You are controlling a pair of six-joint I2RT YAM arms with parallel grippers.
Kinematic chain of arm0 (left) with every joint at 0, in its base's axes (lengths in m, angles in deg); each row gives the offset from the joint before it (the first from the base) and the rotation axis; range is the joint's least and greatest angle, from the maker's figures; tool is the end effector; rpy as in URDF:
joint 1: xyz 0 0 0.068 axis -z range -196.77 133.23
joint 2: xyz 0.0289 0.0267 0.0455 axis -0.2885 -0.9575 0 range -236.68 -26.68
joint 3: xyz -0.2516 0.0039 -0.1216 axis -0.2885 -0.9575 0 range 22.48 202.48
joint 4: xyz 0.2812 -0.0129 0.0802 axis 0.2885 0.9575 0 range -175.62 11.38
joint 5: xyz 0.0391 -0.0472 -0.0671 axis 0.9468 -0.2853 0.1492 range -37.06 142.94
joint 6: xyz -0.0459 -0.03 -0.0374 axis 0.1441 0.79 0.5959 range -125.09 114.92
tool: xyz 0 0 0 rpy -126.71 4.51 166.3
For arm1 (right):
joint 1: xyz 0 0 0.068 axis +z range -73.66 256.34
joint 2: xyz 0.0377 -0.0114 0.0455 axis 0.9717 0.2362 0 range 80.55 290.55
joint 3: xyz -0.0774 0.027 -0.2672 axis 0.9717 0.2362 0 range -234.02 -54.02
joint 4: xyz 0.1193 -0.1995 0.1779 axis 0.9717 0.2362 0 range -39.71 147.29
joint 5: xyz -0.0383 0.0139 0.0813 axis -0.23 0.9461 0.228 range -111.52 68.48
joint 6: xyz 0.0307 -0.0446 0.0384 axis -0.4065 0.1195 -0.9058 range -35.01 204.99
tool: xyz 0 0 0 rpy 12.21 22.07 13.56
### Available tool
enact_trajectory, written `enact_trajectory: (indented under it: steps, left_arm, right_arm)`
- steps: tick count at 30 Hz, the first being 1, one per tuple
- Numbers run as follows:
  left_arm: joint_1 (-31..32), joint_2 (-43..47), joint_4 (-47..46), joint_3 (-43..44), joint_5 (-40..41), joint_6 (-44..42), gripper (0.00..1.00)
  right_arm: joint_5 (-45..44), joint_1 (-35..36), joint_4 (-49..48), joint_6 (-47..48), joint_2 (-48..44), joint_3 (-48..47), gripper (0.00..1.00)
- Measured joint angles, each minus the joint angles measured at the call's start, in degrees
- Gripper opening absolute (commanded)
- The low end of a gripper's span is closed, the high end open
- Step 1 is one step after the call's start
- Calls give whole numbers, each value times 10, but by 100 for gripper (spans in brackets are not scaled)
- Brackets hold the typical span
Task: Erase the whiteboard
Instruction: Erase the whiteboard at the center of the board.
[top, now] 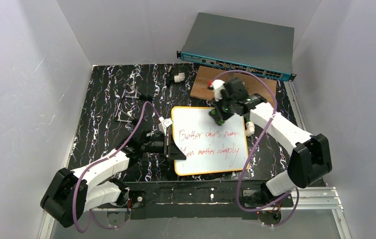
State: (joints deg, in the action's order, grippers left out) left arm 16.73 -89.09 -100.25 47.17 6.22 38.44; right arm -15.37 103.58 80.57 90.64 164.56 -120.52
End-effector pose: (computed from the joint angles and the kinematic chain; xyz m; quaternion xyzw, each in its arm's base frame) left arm 0.1893 -0.1713 0.1877 0.1508 0.7821 -0.5740 0.1900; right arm 0.3174 0.1697 0.2629 -0.2822 0.8880 0.1165 0.3438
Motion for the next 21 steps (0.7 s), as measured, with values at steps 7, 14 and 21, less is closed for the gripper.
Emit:
enact_trajectory:
  steps: [7,14,21]
  left_arm:
    - [0,1,-5,0,0,-17,0]
    - [1,11,1,-5,5,-17,0]
    - [2,31,-27,-28,7,-12,0]
  right_arm:
    - [67,174,16,-7,73,-164,1]
    - [88,159,-10,-5,47,-109,1]
    - [95,1,17,63,-42,14,1]
